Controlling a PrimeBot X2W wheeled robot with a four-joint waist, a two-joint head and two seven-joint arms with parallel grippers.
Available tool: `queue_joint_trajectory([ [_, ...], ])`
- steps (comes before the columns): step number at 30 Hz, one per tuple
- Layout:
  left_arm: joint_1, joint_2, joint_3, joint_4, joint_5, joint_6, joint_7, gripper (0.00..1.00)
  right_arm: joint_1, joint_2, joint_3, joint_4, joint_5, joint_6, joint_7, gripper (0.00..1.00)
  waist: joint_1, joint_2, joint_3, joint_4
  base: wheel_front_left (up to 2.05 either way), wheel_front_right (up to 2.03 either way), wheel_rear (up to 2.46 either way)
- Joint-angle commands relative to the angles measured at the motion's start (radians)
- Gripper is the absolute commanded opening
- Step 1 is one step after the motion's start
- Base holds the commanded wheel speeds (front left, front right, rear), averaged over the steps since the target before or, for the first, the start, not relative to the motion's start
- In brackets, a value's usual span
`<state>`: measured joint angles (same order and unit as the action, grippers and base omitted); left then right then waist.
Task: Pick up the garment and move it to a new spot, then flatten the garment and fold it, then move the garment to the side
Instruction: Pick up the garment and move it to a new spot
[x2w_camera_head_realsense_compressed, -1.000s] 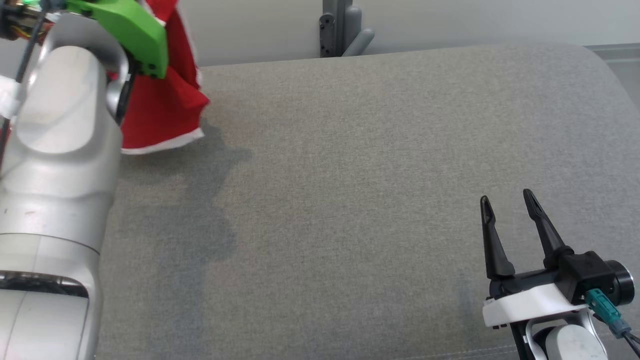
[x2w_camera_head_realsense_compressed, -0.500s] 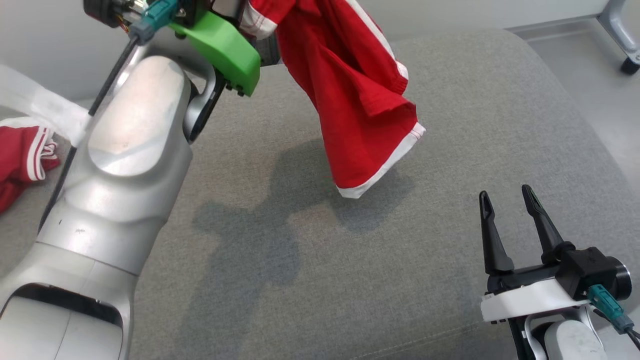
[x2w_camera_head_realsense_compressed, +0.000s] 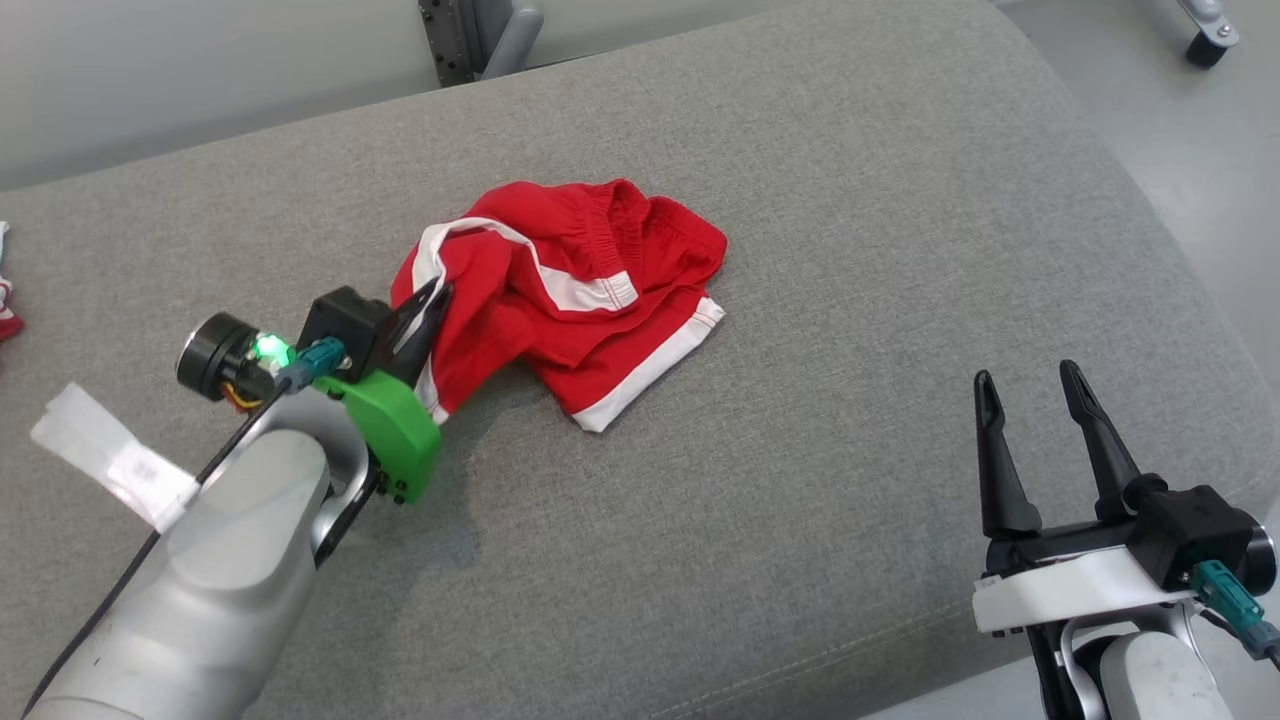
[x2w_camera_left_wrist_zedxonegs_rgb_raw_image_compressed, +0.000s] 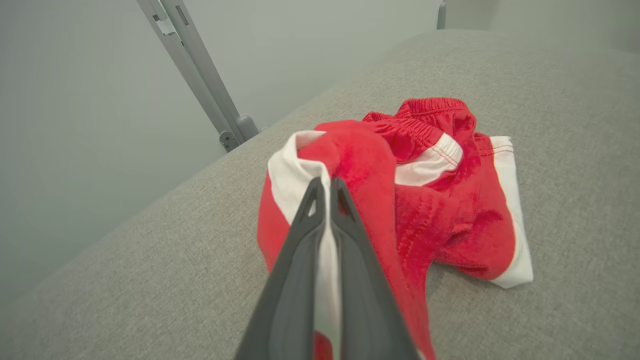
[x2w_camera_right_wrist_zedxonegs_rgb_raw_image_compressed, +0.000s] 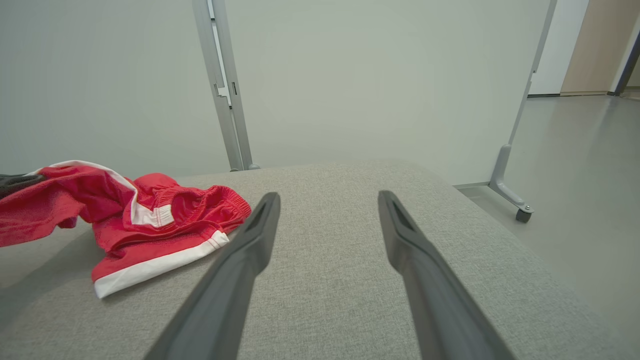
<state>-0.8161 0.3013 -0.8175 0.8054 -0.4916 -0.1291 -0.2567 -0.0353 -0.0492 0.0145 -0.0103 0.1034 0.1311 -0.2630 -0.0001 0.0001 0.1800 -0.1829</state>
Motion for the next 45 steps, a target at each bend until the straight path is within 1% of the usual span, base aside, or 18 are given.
queue_joint_trajectory([
  [1, 0.034, 0.022, -0.01, 0.002, -0.018, -0.001, -0.005, 0.0, 0.007, -0.002, -0.007, 0.002, -0.005, -0.001, -0.004, 1.0, 0.0001, -0.0001, 0.001, 0.007, 0.0, 0.0, 0.0],
  [4, 0.09, 0.041, -0.019, 0.005, -0.052, -0.001, -0.007, 0.0, 0.015, -0.002, -0.016, 0.005, -0.01, -0.001, -0.004, 1.0, 0.0001, -0.0001, -0.004, 0.022, 0.0, 0.0, 0.0],
  [9, 0.163, 0.043, -0.026, 0.005, -0.074, -0.001, -0.008, 0.0, 0.022, -0.002, -0.024, 0.008, -0.018, -0.001, -0.004, 1.0, 0.0001, -0.0001, -0.012, 0.053, 0.0, 0.0, 0.0],
  [11, 0.185, 0.042, -0.034, 0.002, -0.069, -0.001, -0.009, 0.0, 0.023, -0.002, -0.025, 0.011, -0.021, -0.001, -0.004, 1.0, 0.0001, -0.0001, -0.016, 0.064, 0.0, 0.0, 0.0],
  [16, 0.211, 0.067, -0.053, 0.014, -0.034, -0.001, -0.009, 0.0, 0.029, -0.002, -0.021, 0.02, -0.024, -0.001, -0.004, 1.0, 0.0001, -0.0001, -0.03, 0.078, 0.0, 0.0, 0.0],
  [18, 0.214, 0.073, -0.049, 0.018, -0.025, 0.0, -0.009, 0.0, 0.031, -0.002, -0.021, 0.023, -0.025, -0.001, -0.004, 1.0, 0.0001, -0.0001, -0.037, 0.08, 0.0, 0.0, 0.0],
  [20, 0.224, 0.083, -0.035, 0.014, -0.024, 0.013, -0.009, 0.0, 0.038, -0.002, -0.021, 0.029, -0.027, -0.001, -0.004, 1.0, 0.0001, -0.0001, -0.051, 0.082, 0.0, 0.0, 0.0],
  [22, 0.235, 0.078, -0.015, -0.002, -0.029, 0.021, -0.009, 0.0, 0.045, -0.002, -0.021, 0.035, -0.028, -0.001, -0.004, 1.0, 0.0001, -0.0001, -0.063, 0.084, 0.0, 0.0, 0.0],
  [23, 0.242, 0.074, -0.005, -0.012, -0.031, 0.027, -0.008, 0.22, 0.05, -0.002, -0.023, 0.038, -0.029, -0.001, -0.004, 1.0, 0.0001, -0.0001, -0.07, 0.084, 0.0, 0.0, 0.0],
  [24, 0.253, 0.069, 0.005, -0.023, -0.031, 0.032, -0.008, 0.79, 0.055, -0.003, -0.024, 0.041, -0.03, -0.001, -0.004, 1.0, 0.0001, -0.0001, -0.077, 0.085, 0.0, 0.0, 0.0],
  [25, 0.267, 0.063, 0.018, -0.036, -0.033, 0.037, -0.008, 1.0, 0.058, -0.003, -0.027, 0.044, -0.03, -0.001, -0.004, 1.0, 0.0001, -0.0001, -0.086, 0.087, 0.0, 0.0, 0.0],
  [27, 0.296, 0.055, 0.049, -0.064, -0.037, 0.047, -0.009, 1.0, 0.066, -0.003, -0.029, 0.047, -0.031, -0.001, -0.004, 1.0, 0.0001, -0.0001, -0.102, 0.089, 0.0, 0.0, 0.0],
  [32, 0.405, 0.018, 0.154, -0.165, -0.041, 0.088, -0.008, 1.0, 0.091, -0.003, -0.033, 0.052, -0.037, -0.001, -0.004, 1.0, 0.0001, -0.0001, -0.147, 0.099, 0.0, 0.0, 0.0],
  [34, 0.452, 0.005, 0.195, -0.208, -0.028, 0.099, -0.008, 1.0, 0.1, -0.002, -0.035, 0.052, -0.038, -0.001, -0.004, 1.0, 0.0001, -0.0001, -0.163, 0.105, 0.0, 0.0, 0.0],
  [35, 0.452, 0.005, 0.195, -0.208, -0.028, 0.099, -0.008, 1.0, 0.1, -0.002, -0.035, 0.052, -0.038, -0.001, -0.004, 1.0, 0.0001, -0.0001, -0.163, 0.105, 0.0, 0.0, 0.0],
  [42, 0.607, -0.06, 0.36, -0.358, 0.017, 0.155, -0.008, 1.0, 0.117, -0.003, -0.053, 0.044, -0.045, -0.001, -0.004, 1.0, 0.0001, -0.0001, -0.188, 0.136, 0.0, 0.0, 0.0],
  [45, 0.66, -0.091, 0.421, -0.401, 0.042, 0.168, -0.008, 1.0, 0.118, -0.002, -0.056, 0.041, -0.048, -0.001, -0.004, 1.0, 0.0001, -0.0001, -0.193, 0.152, 0.0, 0.0, 0.0],
])
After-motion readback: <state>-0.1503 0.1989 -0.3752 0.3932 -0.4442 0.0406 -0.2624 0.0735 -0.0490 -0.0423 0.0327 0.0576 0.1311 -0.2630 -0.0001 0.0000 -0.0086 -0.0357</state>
